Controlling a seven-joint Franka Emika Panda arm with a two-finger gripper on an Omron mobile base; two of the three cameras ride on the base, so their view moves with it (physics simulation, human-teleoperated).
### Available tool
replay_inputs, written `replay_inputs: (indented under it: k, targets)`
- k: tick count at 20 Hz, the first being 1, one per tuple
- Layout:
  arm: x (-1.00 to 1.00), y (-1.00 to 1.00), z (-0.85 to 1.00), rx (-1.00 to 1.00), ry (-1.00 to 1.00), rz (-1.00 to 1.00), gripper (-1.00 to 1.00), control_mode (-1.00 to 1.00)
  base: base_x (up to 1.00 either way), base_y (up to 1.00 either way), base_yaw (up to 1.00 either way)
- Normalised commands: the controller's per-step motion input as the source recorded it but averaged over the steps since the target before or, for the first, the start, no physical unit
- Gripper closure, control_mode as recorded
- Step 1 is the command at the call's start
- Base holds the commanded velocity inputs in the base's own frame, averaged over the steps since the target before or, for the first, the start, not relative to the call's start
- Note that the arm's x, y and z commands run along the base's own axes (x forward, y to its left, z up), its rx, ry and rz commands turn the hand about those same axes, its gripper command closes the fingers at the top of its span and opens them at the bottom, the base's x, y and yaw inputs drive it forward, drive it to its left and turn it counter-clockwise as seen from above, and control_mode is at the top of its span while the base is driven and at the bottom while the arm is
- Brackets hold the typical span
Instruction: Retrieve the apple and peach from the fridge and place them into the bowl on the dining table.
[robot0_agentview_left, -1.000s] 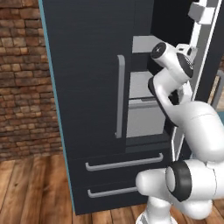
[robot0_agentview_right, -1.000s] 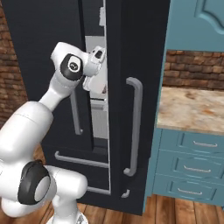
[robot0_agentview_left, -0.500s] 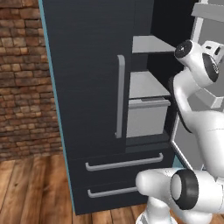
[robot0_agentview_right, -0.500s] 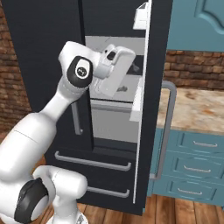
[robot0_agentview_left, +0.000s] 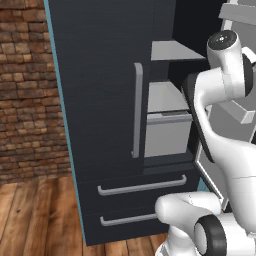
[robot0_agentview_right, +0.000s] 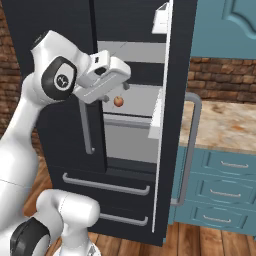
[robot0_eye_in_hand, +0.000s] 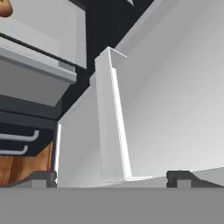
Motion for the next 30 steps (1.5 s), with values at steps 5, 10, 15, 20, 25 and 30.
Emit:
replay_inputs:
  k: [5, 10, 15, 20, 25, 30]
  targets:
    - [-0.71, 0.79, -0.42, 0.66, -0.4, -0.01, -1.0, -1.0, 0.0, 0.0, 0.0]
    - [-0.27, 0.83, -0.51, 0.53, -0.41, 0.0, -1.0, -1.0, 0.0, 0.0, 0.0]
    - [0.16, 0.63, -0.1, 0.36, -0.05, 0.0, -1.0, -1.0, 0.0, 0.0, 0.0]
    - [0.53, 0.39, 0.11, -0.06, 0.14, 0.05, -1.0, -1.0, 0.0, 0.0, 0.0]
    - [0.55, 0.37, -0.05, -0.04, -0.03, 0.01, -1.0, -1.0, 0.0, 0.0, 0.0]
    - [0.47, 0.15, -0.32, 0.0, -0.26, 0.02, -1.0, -1.0, 0.0, 0.0, 0.0]
